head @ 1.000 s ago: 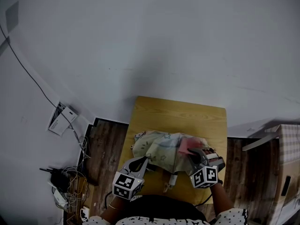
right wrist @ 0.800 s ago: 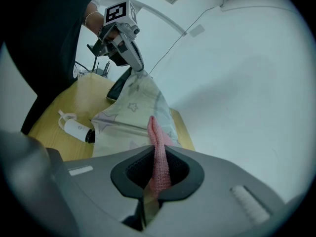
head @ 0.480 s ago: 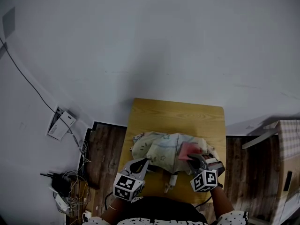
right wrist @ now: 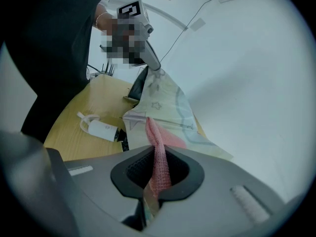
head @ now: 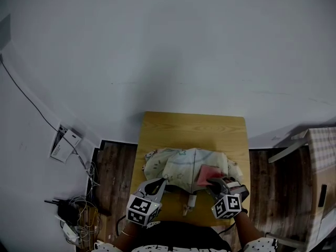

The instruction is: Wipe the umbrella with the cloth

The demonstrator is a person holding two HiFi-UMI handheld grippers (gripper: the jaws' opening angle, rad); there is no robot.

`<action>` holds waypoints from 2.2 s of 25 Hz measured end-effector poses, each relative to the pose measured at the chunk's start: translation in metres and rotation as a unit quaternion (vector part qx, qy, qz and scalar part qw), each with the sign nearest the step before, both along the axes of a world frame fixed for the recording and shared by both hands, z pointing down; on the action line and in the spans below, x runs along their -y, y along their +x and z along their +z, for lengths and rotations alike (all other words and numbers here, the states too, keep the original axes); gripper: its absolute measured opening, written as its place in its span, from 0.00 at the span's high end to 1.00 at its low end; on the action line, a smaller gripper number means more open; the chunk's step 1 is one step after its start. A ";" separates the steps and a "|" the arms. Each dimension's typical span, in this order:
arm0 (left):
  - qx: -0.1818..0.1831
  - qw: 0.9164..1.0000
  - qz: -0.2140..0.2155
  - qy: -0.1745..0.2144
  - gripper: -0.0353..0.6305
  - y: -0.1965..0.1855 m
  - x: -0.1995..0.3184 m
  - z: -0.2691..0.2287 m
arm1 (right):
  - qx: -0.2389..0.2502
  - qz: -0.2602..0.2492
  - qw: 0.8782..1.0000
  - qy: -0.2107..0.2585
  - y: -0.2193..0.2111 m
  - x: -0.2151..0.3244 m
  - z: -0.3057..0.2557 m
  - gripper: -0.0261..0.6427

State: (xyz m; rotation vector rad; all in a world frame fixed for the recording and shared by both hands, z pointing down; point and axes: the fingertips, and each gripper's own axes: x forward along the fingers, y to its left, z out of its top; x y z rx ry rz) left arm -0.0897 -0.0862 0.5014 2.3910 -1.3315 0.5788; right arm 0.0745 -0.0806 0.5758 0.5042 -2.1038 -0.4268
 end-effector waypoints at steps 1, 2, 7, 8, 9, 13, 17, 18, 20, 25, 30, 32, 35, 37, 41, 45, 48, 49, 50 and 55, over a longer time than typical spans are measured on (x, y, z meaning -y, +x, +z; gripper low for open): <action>0.000 1.000 0.003 0.000 0.94 0.002 0.000 0.000 | -0.001 0.000 1.000 -0.004 0.000 -0.003 0.001 0.91; 0.001 1.000 0.006 0.000 0.94 0.003 0.000 0.000 | -0.001 -0.001 1.000 -0.009 0.000 -0.006 0.003 0.91; 0.002 1.000 0.016 -0.001 0.94 0.009 -0.001 0.001 | -0.005 -0.013 1.000 -0.027 -0.002 -0.022 0.011 0.91; 0.002 1.000 0.018 -0.002 0.94 0.010 -0.001 0.002 | -0.006 -0.016 0.999 -0.031 -0.002 -0.026 0.013 0.91; 0.003 1.000 0.020 -0.002 0.94 0.012 -0.001 0.002 | -0.006 -0.018 0.999 -0.036 -0.002 -0.030 0.014 0.91; 0.002 1.000 0.026 -0.002 0.94 0.017 -0.002 0.002 | -0.006 -0.027 0.998 -0.055 -0.002 -0.044 0.023 0.91; -0.004 1.000 0.026 -0.002 0.94 0.022 -0.001 0.005 | -0.002 -0.035 0.996 -0.086 -0.003 -0.057 0.028 0.91; -0.004 1.000 0.028 -0.002 0.94 0.024 -0.001 0.005 | 0.007 -0.034 0.995 -0.091 -0.004 -0.059 0.026 0.91; -0.005 1.000 0.031 -0.002 0.94 0.028 0.000 0.003 | 0.042 -0.023 0.994 -0.096 -0.007 -0.058 0.017 0.91; -0.015 0.999 0.048 0.009 0.94 0.048 0.004 -0.009 | 0.196 0.067 0.976 -0.065 0.007 -0.026 -0.041 0.91; -0.015 0.996 0.082 0.022 0.94 0.074 0.007 -0.018 | 0.339 0.198 0.919 -0.021 0.047 0.010 -0.101 0.91; -0.022 0.995 0.092 0.020 0.94 0.085 0.006 -0.019 | 0.359 0.224 0.906 -0.007 0.060 0.016 -0.112 0.91; -0.033 0.993 0.111 0.018 0.94 0.107 0.006 -0.020 | 0.363 0.237 0.901 0.002 0.073 0.015 -0.118 0.91; -0.038 0.991 0.127 0.015 0.94 0.122 0.004 -0.020 | 0.369 0.241 0.898 -0.001 0.077 0.012 -0.119 0.91; -0.037 0.985 0.166 0.007 0.94 0.155 -0.001 -0.011 | 0.378 0.255 0.890 -0.011 0.083 0.006 -0.119 0.91; -0.019 0.979 0.201 -0.001 0.94 0.184 -0.007 0.004 | 0.378 0.259 0.889 -0.012 0.089 0.000 -0.119 0.91; -0.003 0.976 0.216 -0.008 0.94 0.199 -0.010 0.017 | 0.376 0.261 0.889 -0.012 0.095 -0.006 -0.117 0.91; 0.002 0.976 0.219 -0.012 0.94 0.203 -0.011 0.022 | 0.375 0.262 0.889 -0.012 0.097 -0.008 -0.116 0.91; 0.008 0.975 0.222 -0.015 0.94 0.206 -0.011 0.028 | 0.374 0.263 0.889 -0.013 0.098 -0.010 -0.116 0.91; 0.036 0.973 0.224 -0.034 0.94 0.211 -0.010 0.055 | 0.371 0.269 0.888 -0.017 0.105 -0.018 -0.114 0.91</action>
